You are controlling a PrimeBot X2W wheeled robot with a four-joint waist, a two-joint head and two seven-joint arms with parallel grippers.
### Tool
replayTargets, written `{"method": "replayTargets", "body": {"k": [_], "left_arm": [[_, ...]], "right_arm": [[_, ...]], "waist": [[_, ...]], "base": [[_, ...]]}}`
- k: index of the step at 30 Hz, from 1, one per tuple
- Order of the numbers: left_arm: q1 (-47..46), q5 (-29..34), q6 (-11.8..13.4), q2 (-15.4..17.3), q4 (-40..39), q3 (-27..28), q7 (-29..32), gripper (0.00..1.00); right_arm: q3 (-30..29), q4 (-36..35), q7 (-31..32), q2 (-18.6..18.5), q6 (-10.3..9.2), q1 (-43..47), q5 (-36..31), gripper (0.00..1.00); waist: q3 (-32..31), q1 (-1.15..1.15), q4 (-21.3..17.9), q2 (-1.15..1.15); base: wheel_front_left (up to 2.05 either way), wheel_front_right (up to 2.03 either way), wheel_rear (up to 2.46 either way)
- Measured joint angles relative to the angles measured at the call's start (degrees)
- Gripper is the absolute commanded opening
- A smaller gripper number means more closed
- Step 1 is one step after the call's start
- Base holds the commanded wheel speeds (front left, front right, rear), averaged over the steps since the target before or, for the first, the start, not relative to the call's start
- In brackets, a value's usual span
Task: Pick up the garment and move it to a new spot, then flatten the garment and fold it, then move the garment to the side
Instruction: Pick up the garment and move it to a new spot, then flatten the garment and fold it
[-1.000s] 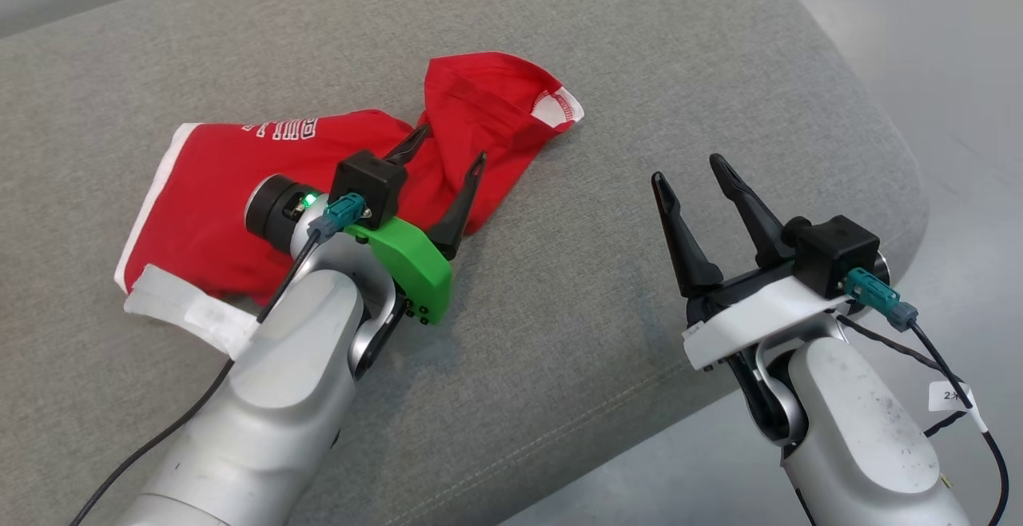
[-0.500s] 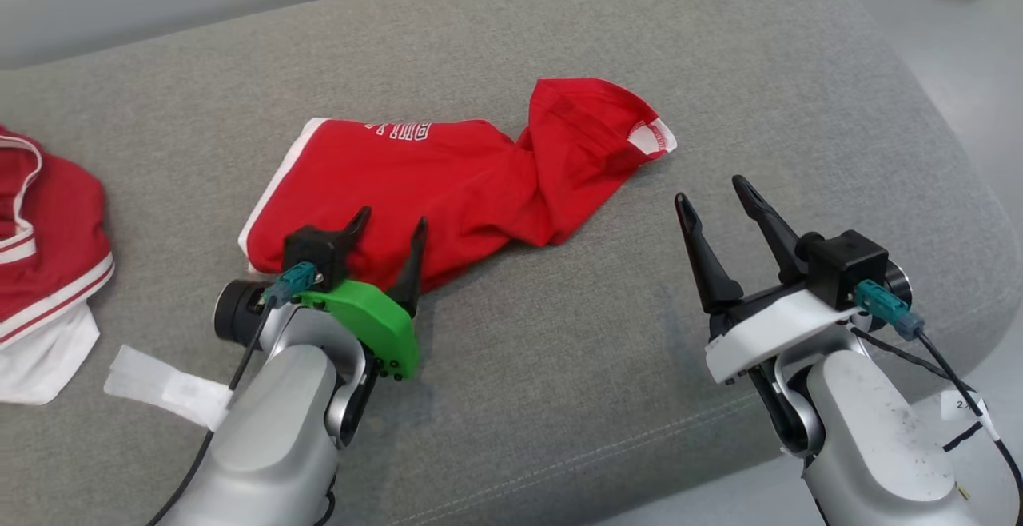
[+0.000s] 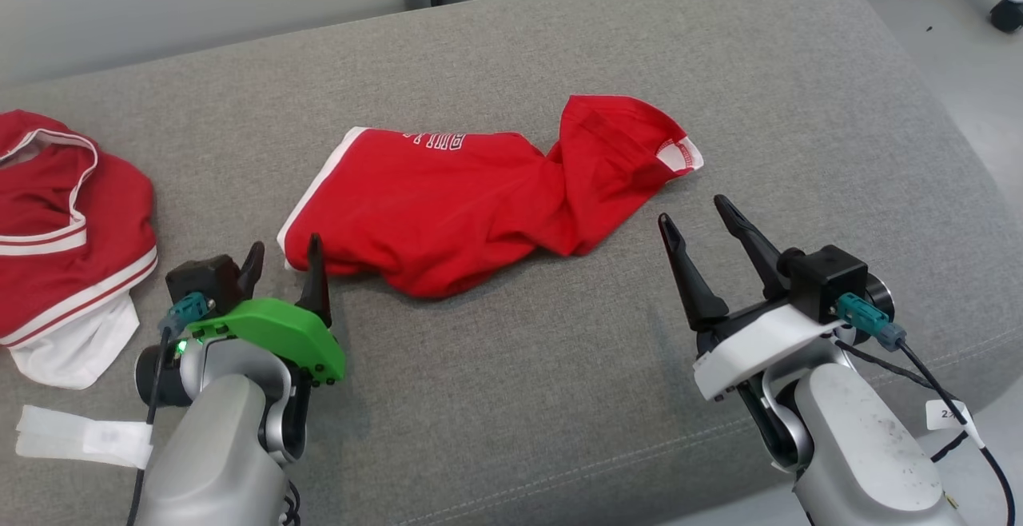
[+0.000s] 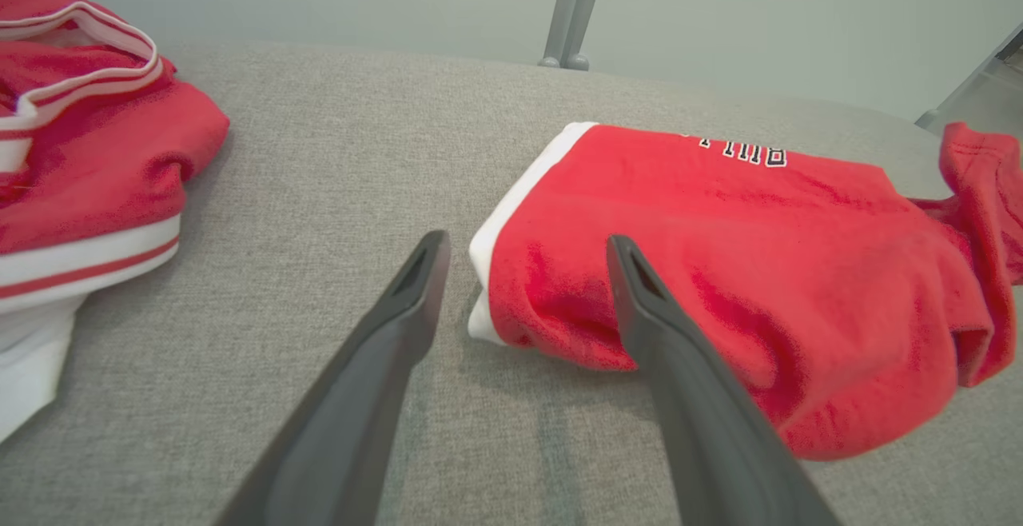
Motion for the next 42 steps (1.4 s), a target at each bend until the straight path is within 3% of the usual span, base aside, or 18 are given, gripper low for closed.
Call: {"method": "replayTargets", "body": {"k": [19, 20, 23, 32, 42], "left_arm": [[1.20, -1.81, -0.60, 0.14, 5.20, 2.93, 0.00, 1.00], [0.84, -1.81, -0.88, 0.13, 5.21, 2.92, 0.00, 0.87], [-0.18, -1.56, -1.63, 0.12, 5.09, 2.89, 0.00, 0.00], [-1.81, 0.83, -2.60, 0.22, 3.41, 2.97, 0.00, 0.00], [-16.46, 10.89, -2.58, 4.05, -2.98, 0.00, 0.00, 0.00]], "right_arm": [[-0.69, -0.11, 0.00, 0.22, 0.59, -0.24, -0.02, 1.00], [-0.98, -0.12, 0.00, 0.24, 0.59, -0.30, -0.02, 1.00], [-1.42, -0.13, 0.00, 0.22, 0.59, -0.47, -0.02, 1.00], [-2.64, -0.16, 0.00, 0.33, 0.92, -0.48, -0.03, 1.00], [-1.72, -0.04, 0.00, 0.46, 0.99, -1.47, -0.46, 1.00]], "waist": [[2.57, 0.00, -3.27, 0.00], [2.70, 0.00, -3.38, 0.00], [2.92, 0.00, -3.57, 0.00], [2.98, 0.00, -3.36, 0.00], [2.35, 0.00, -2.82, 0.00]], "base": [[0.00, 0.00, 0.00], [0.00, 0.00, 0.00], [0.00, 0.00, 0.00], [0.00, 0.00, 0.00], [0.00, 0.00, 0.00]]}}
